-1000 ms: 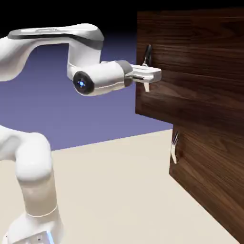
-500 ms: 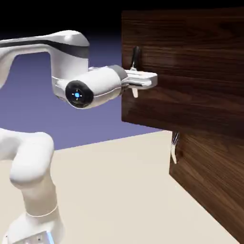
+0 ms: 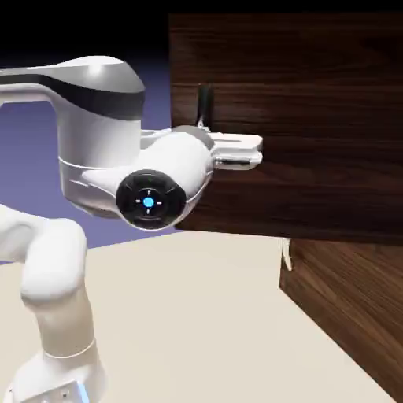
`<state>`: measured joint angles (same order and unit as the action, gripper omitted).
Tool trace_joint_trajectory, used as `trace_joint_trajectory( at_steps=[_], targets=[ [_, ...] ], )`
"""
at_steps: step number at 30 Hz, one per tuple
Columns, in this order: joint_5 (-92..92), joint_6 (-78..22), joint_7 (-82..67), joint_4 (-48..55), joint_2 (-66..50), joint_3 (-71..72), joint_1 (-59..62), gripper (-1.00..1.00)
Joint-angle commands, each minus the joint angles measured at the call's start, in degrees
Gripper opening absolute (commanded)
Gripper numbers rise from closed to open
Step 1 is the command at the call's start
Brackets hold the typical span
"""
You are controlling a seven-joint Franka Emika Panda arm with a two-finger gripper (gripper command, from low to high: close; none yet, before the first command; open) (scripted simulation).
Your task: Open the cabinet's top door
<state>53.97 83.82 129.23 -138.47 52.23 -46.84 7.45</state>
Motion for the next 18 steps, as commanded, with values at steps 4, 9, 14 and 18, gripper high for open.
trace_joint_trajectory(
  at_steps=[4, 9, 14, 18],
  targets=[
    [-3.7, -7.8, -0.6, 7.7, -3.7, -8.3, -6.7, -1.0],
    [-7.2, -16.1, -0.7, 17.5, -6.6, -18.5, -16.8, -1.0],
    [-9.9, -22.3, 0.4, 26.4, -6.8, -27.2, -27.2, -1.0],
    [-11.9, -26.4, 2.1, 33.5, -5.4, -33.1, -35.5, -1.0]
  ],
)
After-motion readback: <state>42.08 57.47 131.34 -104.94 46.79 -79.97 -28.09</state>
